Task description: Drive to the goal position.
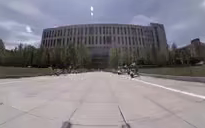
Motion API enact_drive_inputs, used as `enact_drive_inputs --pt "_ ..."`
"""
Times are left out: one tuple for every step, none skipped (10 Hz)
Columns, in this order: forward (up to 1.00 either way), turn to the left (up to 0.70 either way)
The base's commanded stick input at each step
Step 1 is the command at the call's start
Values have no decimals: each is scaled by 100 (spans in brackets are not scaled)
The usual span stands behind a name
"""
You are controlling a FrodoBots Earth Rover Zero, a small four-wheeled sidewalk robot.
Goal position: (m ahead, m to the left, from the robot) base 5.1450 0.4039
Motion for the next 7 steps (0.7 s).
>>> enact_drive_inputs --pt "70 0" --pt "70 0" --pt "70 0" --pt "70 0" --pt "70 0" --pt "70 0" --pt "70 0"
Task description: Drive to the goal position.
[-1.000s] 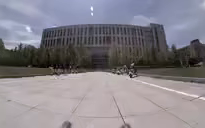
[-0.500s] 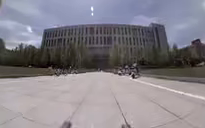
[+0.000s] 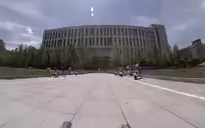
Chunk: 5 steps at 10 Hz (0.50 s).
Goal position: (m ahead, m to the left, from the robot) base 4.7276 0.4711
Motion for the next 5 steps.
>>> enact_drive_inputs --pt "70 0" --pt "70 0" --pt "70 0" --pt "70 0" --pt "70 0"
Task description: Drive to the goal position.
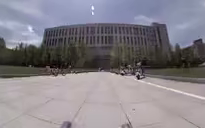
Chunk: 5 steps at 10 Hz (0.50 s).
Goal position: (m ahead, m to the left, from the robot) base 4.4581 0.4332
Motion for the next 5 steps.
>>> enact_drive_inputs --pt "70 0" --pt "70 0" --pt "70 0" --pt "70 0" --pt "70 0"
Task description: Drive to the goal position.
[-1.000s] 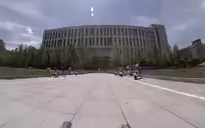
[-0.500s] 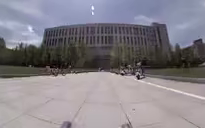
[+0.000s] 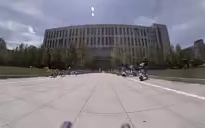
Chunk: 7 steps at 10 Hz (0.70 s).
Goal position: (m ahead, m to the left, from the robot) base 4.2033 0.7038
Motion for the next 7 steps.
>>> enact_drive_inputs --pt "70 0" --pt "70 0" --pt "70 0" --pt "70 1" --pt "70 8" --pt "70 18" --pt "70 10"
